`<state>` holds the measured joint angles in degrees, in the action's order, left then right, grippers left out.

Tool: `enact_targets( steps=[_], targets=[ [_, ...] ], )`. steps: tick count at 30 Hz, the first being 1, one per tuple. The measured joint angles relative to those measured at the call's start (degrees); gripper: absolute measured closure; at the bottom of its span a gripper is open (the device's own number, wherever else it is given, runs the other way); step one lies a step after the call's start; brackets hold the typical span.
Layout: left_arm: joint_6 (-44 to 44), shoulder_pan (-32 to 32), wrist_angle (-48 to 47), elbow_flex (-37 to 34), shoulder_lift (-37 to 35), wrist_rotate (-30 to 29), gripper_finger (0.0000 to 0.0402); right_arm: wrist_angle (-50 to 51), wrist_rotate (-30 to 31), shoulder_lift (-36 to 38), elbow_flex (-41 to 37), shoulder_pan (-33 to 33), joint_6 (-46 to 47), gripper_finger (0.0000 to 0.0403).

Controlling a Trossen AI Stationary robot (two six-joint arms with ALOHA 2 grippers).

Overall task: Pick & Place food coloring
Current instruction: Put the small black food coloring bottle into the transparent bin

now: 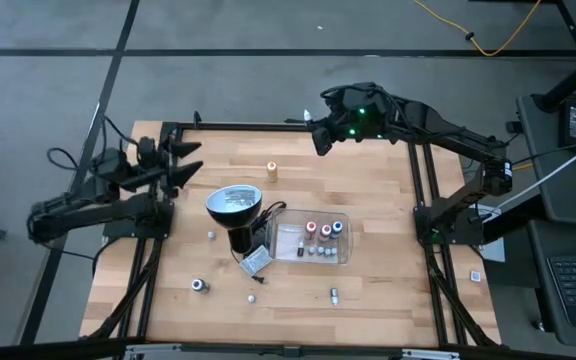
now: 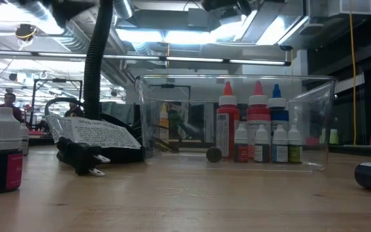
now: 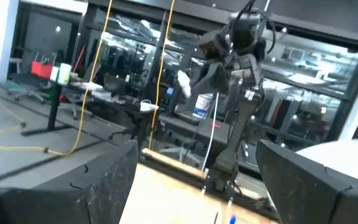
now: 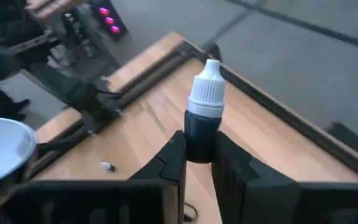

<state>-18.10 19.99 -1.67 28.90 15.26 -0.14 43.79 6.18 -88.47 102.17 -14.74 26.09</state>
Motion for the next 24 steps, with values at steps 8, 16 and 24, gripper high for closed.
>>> enact_targets(
  steps=[8, 16, 24],
  targets=[
    [3.37, 0.0, -2.85, 20.62, 17.78, 5.08, 0.008, -10.65, -3.46, 0.0, 0.0, 2.02, -7.17, 0.0346],
    [6.56, 0.0, -11.73, 38.51, 35.14, 9.55, 0.008, -13.75, -4.57, 0.17, 1.88, 7.58, -14.54, 0.0344],
    [9.22, -0.02, -22.83, 55.77, 49.1, 15.11, 0.008, -3.49, -4.49, 0.26, 9.45, 12.12, -19.41, 0.0344]
  ],
)
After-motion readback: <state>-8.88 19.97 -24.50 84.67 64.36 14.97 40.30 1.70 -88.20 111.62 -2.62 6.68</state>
